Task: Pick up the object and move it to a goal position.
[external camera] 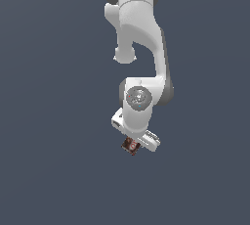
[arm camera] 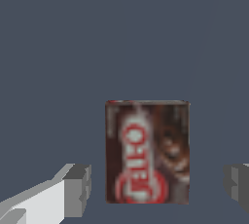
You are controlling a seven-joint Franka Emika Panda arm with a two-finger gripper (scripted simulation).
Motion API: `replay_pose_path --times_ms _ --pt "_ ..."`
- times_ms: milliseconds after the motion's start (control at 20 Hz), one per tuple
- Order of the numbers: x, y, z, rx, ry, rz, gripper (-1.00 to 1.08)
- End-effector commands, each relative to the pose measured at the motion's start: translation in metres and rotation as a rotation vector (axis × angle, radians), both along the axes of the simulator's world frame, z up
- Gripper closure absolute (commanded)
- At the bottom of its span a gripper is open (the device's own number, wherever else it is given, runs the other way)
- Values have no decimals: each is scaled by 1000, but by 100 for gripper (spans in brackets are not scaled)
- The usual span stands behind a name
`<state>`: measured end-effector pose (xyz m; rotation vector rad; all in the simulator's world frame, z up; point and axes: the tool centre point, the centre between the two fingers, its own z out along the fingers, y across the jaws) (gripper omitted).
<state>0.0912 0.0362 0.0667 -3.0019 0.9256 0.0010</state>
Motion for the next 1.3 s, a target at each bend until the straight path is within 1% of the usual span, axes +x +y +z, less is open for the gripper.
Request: replay_pose_path --times_ms 0,250,700,950,1000,1250 --pt "1 0 -1 0 -1 -7 -92" --pt "0 0 -7 0 0 -4 -92" --pt "-1 0 -49 0 0 -7 -92" --pt "1 0 -51 0 0 -7 -92" --pt "1 0 -51 0 0 -7 108" --pt "1 0 -51 0 0 -7 108"
